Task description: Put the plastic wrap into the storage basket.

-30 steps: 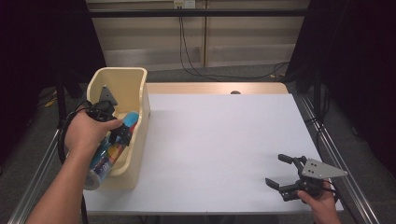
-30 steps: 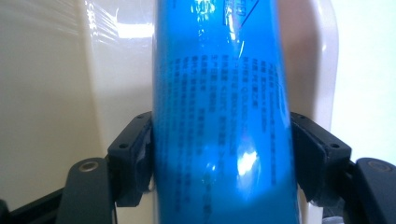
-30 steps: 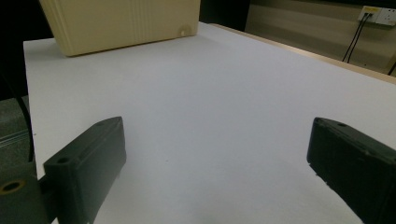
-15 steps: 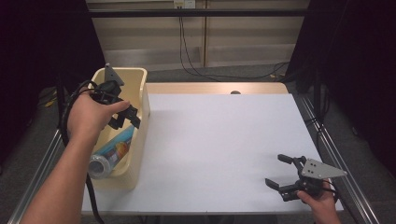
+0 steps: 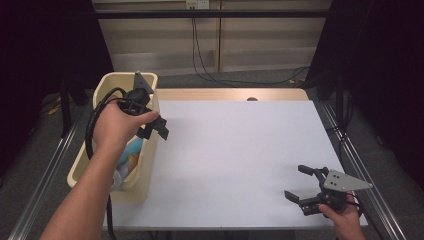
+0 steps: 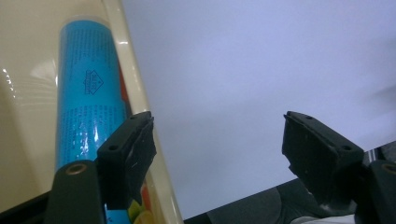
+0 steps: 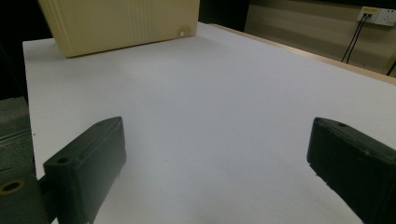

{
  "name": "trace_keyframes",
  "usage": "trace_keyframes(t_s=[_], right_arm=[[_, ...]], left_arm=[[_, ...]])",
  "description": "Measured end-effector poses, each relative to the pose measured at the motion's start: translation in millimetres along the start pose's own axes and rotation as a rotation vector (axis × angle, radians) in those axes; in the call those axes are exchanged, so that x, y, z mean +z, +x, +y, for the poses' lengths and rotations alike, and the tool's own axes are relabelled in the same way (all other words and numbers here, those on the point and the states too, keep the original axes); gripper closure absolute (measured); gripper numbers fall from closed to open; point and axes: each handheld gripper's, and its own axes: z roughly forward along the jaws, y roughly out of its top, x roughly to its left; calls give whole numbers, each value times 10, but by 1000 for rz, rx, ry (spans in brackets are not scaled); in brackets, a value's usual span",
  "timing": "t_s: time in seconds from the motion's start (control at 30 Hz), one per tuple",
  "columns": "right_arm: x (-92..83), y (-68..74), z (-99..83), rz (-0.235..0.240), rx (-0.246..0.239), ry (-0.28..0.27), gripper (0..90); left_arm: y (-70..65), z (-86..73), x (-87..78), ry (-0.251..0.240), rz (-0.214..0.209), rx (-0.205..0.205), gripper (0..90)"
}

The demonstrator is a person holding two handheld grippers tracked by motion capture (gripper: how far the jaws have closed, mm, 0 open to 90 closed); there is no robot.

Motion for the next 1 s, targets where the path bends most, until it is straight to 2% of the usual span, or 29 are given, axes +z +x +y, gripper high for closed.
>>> trace_keyframes(t_s=[0.57, 0.7, 0.87, 1.0], right_arm=[[-10, 9, 7, -4, 0, -4, 43], [8, 15, 25, 2, -3, -9, 43], [34, 32, 26, 13, -13, 0, 43], [25, 20, 25, 8, -10, 1, 43]], left_arm=[[-342, 83, 112, 8, -26, 47, 211], [-406, 69, 163, 12, -38, 60, 201], [-453, 60, 226, 6, -47, 54, 190], [-524, 69, 319, 20, -43, 72, 182]])
